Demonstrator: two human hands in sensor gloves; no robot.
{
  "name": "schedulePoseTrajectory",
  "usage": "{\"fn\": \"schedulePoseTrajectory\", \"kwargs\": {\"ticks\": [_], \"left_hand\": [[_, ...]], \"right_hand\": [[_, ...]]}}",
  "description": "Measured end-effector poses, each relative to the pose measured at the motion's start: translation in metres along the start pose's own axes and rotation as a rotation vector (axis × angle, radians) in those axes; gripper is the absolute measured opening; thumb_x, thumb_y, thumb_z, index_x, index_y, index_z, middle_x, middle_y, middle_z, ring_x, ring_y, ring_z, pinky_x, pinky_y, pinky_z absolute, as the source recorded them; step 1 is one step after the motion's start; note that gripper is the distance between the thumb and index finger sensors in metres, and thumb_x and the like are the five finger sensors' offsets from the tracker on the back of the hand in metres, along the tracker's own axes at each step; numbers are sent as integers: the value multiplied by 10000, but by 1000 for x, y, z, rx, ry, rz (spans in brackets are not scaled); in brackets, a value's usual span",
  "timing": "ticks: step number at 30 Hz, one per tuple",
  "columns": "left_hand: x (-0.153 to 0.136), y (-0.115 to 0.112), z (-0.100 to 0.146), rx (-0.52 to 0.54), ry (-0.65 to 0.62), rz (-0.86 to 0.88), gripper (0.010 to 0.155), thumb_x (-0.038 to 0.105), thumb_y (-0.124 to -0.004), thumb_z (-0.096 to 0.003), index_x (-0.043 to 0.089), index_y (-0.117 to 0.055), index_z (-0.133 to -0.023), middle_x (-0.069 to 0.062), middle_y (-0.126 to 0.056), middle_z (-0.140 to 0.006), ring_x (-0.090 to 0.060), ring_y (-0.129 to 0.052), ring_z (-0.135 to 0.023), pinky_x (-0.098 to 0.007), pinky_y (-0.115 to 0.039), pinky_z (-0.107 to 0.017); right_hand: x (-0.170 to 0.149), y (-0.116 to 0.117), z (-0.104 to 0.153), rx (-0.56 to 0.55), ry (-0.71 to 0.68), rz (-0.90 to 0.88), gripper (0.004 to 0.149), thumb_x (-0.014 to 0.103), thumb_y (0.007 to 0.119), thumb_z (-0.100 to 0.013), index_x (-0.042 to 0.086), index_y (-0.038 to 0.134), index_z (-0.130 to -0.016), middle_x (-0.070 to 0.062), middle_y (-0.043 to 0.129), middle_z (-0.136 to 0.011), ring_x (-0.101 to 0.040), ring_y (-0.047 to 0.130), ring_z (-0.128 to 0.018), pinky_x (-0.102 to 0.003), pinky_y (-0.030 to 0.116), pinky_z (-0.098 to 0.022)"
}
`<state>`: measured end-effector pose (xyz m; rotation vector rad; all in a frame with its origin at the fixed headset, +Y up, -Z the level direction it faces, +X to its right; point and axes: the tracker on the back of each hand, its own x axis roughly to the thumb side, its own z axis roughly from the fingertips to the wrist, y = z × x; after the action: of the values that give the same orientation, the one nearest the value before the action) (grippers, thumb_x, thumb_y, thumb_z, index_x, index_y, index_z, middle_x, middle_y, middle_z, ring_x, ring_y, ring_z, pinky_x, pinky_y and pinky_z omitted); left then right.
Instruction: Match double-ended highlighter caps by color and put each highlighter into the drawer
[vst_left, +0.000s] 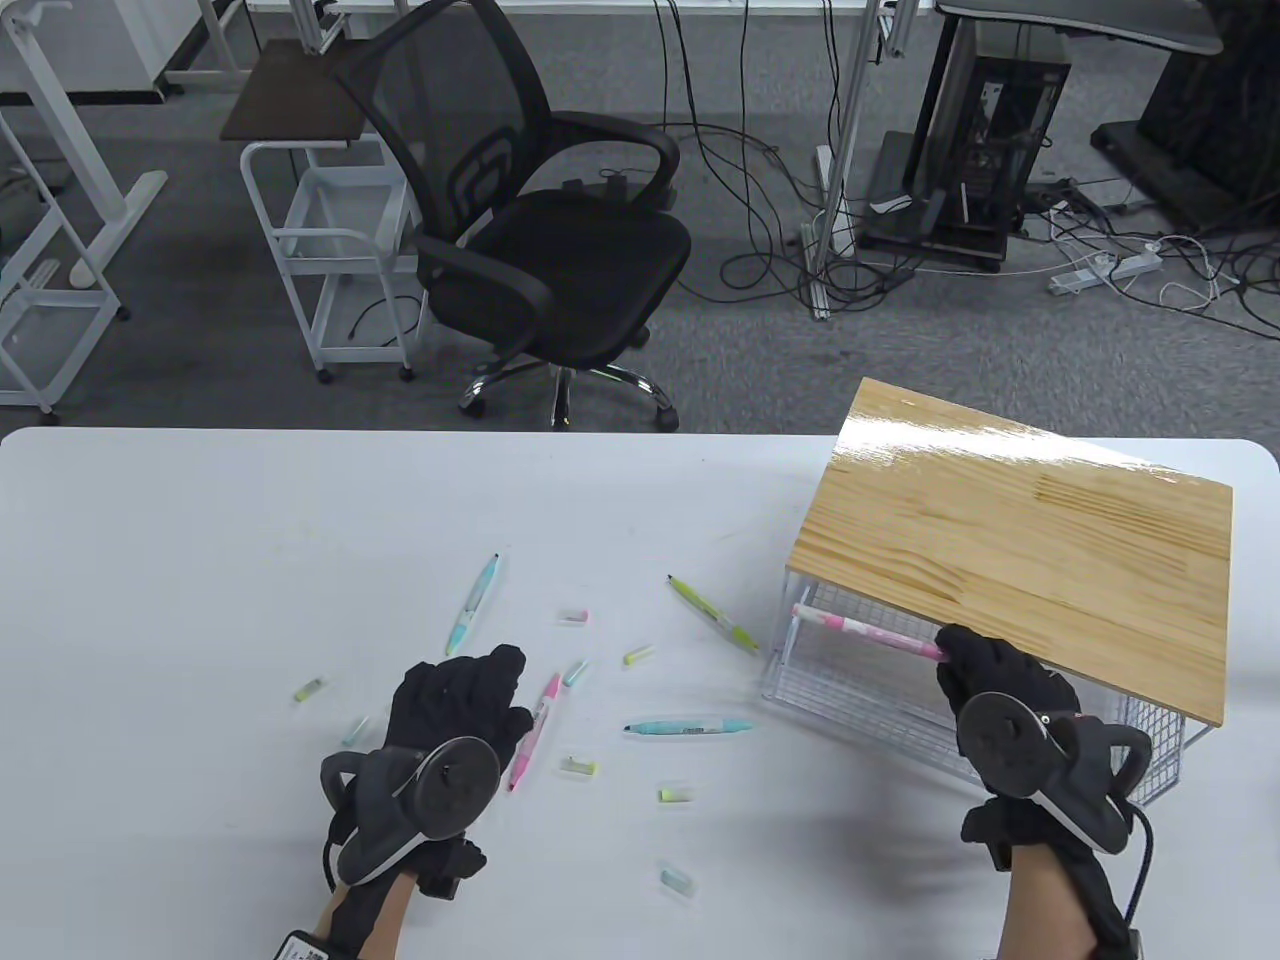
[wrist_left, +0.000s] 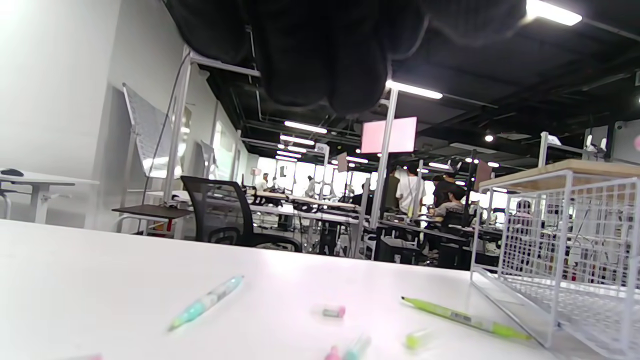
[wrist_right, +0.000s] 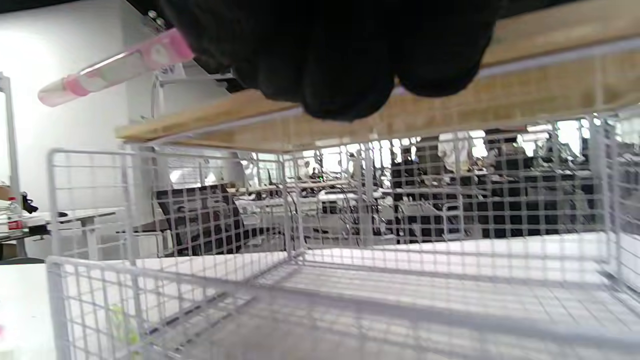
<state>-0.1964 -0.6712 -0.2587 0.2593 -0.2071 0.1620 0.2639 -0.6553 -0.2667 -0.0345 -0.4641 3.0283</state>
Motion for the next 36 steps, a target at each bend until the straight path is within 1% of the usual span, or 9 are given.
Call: {"fn": "schedulePoseTrajectory", "kwargs": {"ticks": [3,8,11,14,17,20,24,26,36], "left_hand": [[-2,1,0,0,8,13,603,484,-574,-565,330,-413,-1125,61,-694,-1138,-226,-693,-1083,-558,-490,-877],[-6,0,0,-7,24,14,606,486,-576,-565,331,-411,-1127,58,-690,-1144,-231,-688,-1088,-564,-489,-875],[-8,-1,-1,-12,28,25,606,486,-575,-566,330,-409,-1128,58,-689,-1145,-232,-686,-1089,-562,-488,-876],[-8,0,-1,-14,30,23,608,486,-576,-566,329,-408,-1129,56,-687,-1147,-234,-685,-1090,-564,-487,-875],[-8,0,0,-15,32,20,608,486,-575,-567,329,-407,-1129,55,-686,-1148,-235,-684,-1091,-564,-488,-875],[-8,-1,0,-15,31,21,600,473,-567,-572,330,-402,-1131,54,-684,-1151,-237,-681,-1094,-565,-488,-875],[-8,-1,-1,-24,30,19,604,475,-566,-572,330,-398,-1133,55,-681,-1154,-238,-678,-1097,-567,-485,-875],[-8,-1,-1,-30,30,16,605,476,-566,-572,331,-395,-1134,52,-676,-1158,-241,-675,-1099,-569,-484,-875],[-7,-2,0,-41,32,4,606,483,-566,-572,331,-400,-1134,50,-671,-1164,-245,-666,-1108,-571,-472,-877]], "right_hand": [[-7,3,0,33,27,10,438,358,663,-543,313,685,-979,-7,854,-865,-170,965,-649,-490,797,-624],[-7,6,-1,77,38,40,440,352,667,-552,314,669,-990,-18,836,-900,-186,962,-678,-508,779,-647],[-4,15,-3,159,50,124,468,357,669,-555,311,650,-1021,-25,844,-914,-189,976,-684,-523,779,-650],[-4,26,-5,221,62,145,489,355,661,-566,301,627,-1051,-26,845,-926,-186,989,-688,-530,777,-658],[-4,35,-6,266,66,169,480,362,671,-552,311,683,-1029,-27,881,-914,-196,1020,-673,-548,793,-642],[-3,41,-7,321,75,192,494,365,668,-546,318,683,-1038,-8,889,-932,-211,1026,-702,-570,791,-647],[0,46,-7,389,91,187,518,360,657,-542,315,673,-1058,-28,878,-979,-251,1014,-779,-611,772,-663],[-1,47,-7,407,106,179,523,361,646,-544,306,670,-1064,-37,870,-993,-266,999,-813,-622,764,-668],[-4,48,-8,430,137,143,539,361,646,-549,284,668,-1082,-80,866,-1021,-329,983,-851,-653,751,-663]]}}
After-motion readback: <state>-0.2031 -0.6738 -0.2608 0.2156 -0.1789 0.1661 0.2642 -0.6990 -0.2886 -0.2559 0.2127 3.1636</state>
